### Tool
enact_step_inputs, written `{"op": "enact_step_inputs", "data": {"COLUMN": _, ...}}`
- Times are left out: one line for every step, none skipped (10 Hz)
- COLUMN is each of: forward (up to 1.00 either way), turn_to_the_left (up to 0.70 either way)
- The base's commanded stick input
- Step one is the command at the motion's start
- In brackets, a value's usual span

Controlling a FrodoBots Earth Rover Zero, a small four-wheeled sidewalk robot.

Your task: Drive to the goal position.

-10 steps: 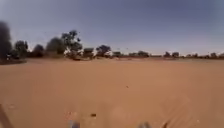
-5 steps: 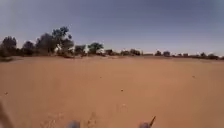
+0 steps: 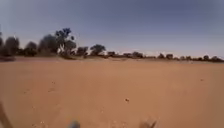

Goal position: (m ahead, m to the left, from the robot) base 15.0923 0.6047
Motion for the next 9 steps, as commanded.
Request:
{"op": "enact_step_inputs", "data": {"forward": 0.70, "turn_to_the_left": 0.00}}
{"op": "enact_step_inputs", "data": {"forward": 0.70, "turn_to_the_left": 0.00}}
{"op": "enact_step_inputs", "data": {"forward": 0.70, "turn_to_the_left": 0.00}}
{"op": "enact_step_inputs", "data": {"forward": 0.70, "turn_to_the_left": 0.00}}
{"op": "enact_step_inputs", "data": {"forward": 0.70, "turn_to_the_left": 0.00}}
{"op": "enact_step_inputs", "data": {"forward": 0.70, "turn_to_the_left": 0.00}}
{"op": "enact_step_inputs", "data": {"forward": 0.70, "turn_to_the_left": 0.00}}
{"op": "enact_step_inputs", "data": {"forward": 0.70, "turn_to_the_left": 0.00}}
{"op": "enact_step_inputs", "data": {"forward": 0.70, "turn_to_the_left": 0.00}}
